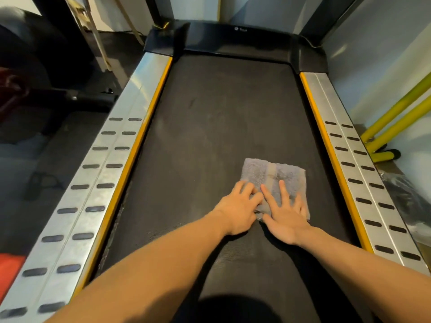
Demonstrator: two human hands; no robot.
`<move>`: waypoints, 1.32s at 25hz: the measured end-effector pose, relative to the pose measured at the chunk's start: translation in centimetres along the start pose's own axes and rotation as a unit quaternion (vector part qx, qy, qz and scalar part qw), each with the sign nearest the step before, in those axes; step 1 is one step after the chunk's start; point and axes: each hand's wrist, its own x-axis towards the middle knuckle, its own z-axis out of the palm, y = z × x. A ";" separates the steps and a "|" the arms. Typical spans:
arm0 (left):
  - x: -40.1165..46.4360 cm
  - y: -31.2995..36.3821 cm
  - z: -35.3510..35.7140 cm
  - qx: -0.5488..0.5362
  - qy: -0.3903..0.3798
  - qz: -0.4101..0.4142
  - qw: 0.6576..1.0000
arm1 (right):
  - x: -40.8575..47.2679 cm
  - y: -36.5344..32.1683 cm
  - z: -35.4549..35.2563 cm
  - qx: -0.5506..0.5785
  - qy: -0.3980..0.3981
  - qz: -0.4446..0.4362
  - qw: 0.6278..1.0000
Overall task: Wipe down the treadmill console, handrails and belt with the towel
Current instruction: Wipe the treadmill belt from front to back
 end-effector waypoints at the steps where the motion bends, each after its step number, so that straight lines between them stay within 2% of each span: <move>1: -1.7 -1.9 -1.1 0.001 0.014 -0.017 1.000 | 0.7 -2.5 -0.1 0.001 -0.005 -0.022 1.000; 6: -11.2 -11.7 -5.4 0.012 0.043 -0.112 0.993 | 2.8 -16.8 0.3 -0.015 -0.002 -0.124 0.992; 10: -16.0 -16.5 -7.4 0.034 0.066 -0.156 0.985 | 3.7 -24.0 1.2 -0.044 0.011 -0.172 0.984; 12: -16.9 -17.8 -8.2 0.030 0.068 -0.149 0.986 | 3.9 -25.9 1.5 -0.058 0.018 -0.186 0.981; 18: -16.9 -17.8 -7.1 0.081 0.049 -0.107 0.990 | 3.7 -25.2 1.7 -0.072 0.053 -0.202 0.975; 22: -17.1 -16.9 -6.7 0.043 0.051 -0.105 0.992 | 2.7 -23.4 1.9 -0.083 0.065 -0.234 0.966; 26: -18.0 -16.7 -6.1 0.012 0.048 -0.138 0.989 | 1.6 -22.9 2.9 -0.084 0.074 -0.257 0.960; 30: -21.6 -12.6 -5.7 0.026 0.056 -0.166 0.984 | -1.3 -21.8 4.5 -0.095 0.064 -0.306 0.945; 33: -24.6 -9.7 -5.3 -0.012 0.010 -0.224 0.974 | -4.0 -20.8 5.6 -0.093 0.051 -0.336 0.936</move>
